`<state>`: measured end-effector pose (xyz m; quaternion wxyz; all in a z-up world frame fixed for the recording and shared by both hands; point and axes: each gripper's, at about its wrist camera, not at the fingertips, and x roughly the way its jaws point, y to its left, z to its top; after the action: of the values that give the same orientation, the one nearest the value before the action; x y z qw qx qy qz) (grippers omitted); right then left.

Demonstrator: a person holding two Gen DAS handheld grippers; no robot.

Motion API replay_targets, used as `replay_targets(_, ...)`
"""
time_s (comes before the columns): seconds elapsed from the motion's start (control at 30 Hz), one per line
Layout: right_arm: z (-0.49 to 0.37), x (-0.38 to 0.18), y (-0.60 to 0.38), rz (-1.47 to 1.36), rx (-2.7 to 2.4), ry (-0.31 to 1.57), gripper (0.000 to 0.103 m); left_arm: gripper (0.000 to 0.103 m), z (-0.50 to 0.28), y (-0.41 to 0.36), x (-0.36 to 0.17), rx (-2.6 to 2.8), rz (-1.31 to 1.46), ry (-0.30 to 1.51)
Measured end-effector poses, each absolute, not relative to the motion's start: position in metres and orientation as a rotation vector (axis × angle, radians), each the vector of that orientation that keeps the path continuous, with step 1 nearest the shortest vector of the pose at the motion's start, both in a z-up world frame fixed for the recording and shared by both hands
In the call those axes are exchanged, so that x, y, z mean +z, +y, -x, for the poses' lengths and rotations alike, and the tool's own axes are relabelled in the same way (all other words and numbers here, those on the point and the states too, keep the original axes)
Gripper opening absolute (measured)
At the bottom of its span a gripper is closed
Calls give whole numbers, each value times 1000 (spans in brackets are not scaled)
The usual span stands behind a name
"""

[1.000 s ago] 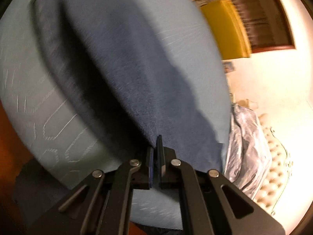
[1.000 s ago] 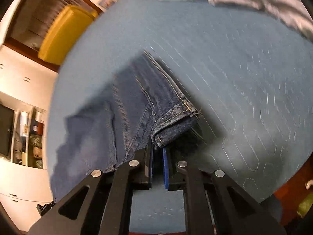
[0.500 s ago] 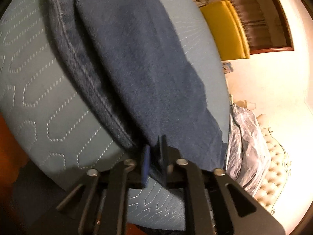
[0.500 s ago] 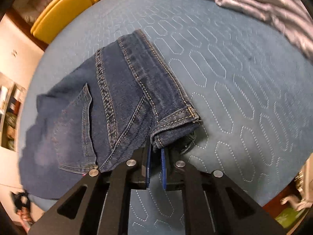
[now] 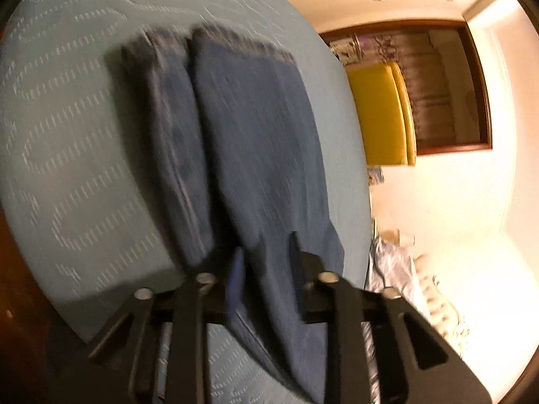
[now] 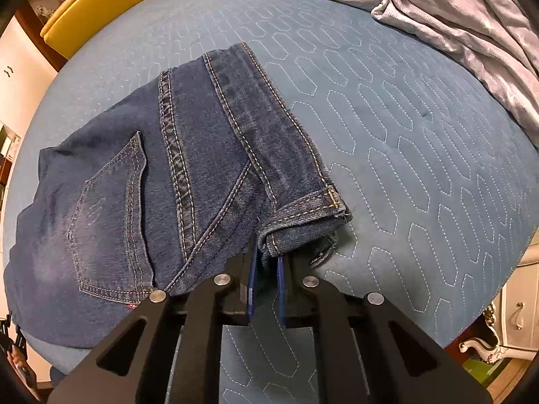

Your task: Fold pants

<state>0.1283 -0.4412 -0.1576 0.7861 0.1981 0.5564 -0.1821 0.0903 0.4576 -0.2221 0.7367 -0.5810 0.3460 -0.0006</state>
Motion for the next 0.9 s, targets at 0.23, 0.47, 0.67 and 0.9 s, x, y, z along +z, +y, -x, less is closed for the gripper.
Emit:
replay_targets(0.23, -123, -139, -444, -456, -363, 1189, 6, 3, -76, 456, -183, 27, 1162, 732)
replay_targets(0.47, -128, -145, -442, -406, -358, 1201, 6, 3, -77, 456, -207, 65, 1207, 799)
replay_targets(0.67, -132, -154, -443, -381, -365, 1207, 6, 3, -79, 458, -213, 104, 1191, 823)
replay_targets(0.9, -131, -146, -439, -348, -369, 1199, 9, 5, -81, 460, -218, 119, 1225, 813)
